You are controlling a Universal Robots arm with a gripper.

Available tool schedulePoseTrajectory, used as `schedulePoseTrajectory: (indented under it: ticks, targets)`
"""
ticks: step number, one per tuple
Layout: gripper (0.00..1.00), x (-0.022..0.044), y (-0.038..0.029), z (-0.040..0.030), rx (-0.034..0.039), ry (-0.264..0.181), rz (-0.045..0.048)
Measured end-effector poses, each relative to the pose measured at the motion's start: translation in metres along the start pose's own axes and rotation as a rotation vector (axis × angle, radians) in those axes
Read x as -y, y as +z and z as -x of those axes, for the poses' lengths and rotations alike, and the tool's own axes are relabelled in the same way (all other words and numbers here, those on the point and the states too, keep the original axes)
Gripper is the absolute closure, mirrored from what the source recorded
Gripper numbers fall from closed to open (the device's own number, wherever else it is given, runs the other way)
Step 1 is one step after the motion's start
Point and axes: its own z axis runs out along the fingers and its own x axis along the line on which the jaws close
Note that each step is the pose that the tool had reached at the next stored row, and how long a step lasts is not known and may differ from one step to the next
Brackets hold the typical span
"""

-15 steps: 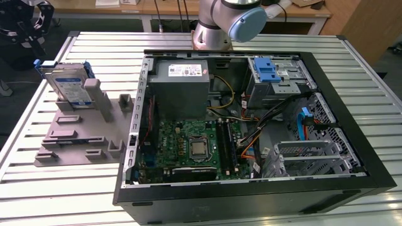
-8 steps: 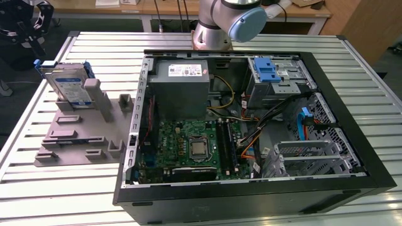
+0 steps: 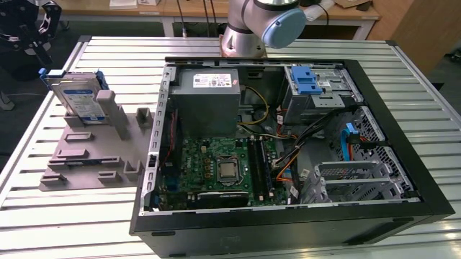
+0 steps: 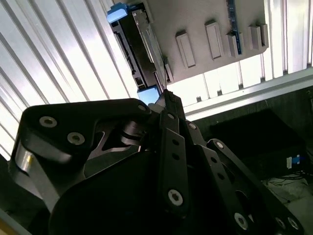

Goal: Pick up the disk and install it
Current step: 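Pick up the disk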

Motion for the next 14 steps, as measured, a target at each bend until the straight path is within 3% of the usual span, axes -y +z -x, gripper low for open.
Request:
schedulePoseTrajectory:
  ticks: [14]
  targets:
    - [0.89,0.0000,0.0000,0.0000,0.0003,-0.049,0.0007]
